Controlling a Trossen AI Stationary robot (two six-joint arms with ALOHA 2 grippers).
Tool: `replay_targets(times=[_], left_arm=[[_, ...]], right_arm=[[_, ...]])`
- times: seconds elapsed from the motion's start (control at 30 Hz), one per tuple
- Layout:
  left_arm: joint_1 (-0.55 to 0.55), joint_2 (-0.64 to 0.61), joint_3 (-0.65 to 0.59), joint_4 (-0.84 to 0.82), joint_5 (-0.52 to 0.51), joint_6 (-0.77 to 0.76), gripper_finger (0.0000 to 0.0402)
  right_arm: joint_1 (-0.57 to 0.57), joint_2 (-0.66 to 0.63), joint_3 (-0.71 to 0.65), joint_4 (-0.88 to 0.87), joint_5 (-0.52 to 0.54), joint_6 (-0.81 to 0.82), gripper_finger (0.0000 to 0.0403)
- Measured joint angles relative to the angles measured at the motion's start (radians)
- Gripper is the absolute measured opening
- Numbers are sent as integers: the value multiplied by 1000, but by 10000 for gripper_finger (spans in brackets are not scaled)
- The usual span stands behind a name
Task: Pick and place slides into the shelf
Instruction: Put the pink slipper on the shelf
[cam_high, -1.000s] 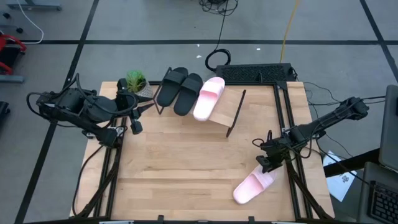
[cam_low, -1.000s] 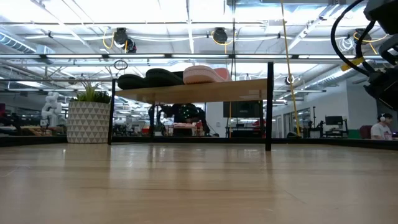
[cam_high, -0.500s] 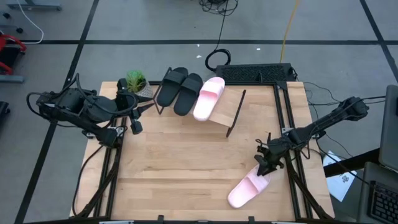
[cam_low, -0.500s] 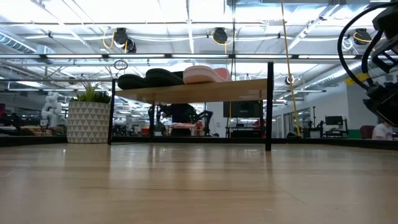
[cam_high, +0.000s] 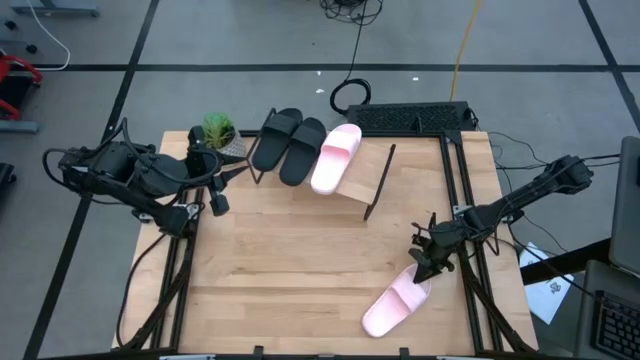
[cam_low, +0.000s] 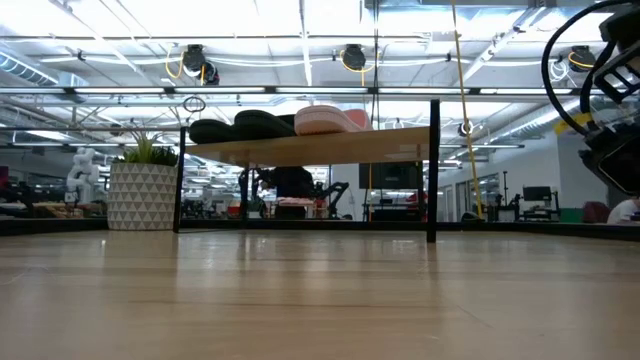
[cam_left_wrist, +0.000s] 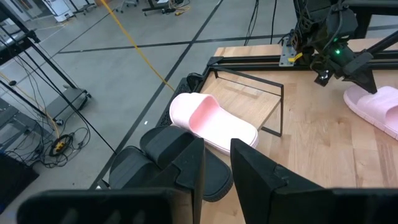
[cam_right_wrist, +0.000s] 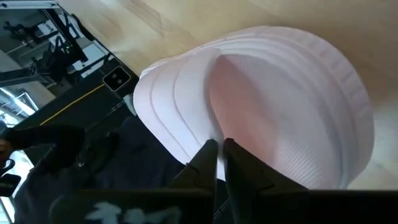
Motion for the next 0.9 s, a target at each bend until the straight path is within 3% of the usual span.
replay_targets(times=[0.17, 0.6, 0.9], left_arm=[[0, 0, 0, 0, 0, 0, 81], [0, 0, 0, 0, 0, 1, 81], [0, 0, 0, 0, 0, 1, 81]], right_arm=[[0, 0, 0, 32, 2, -3, 12], [0, 0, 0, 32, 35, -9, 92], [0, 0, 0, 3, 31, -28, 105]])
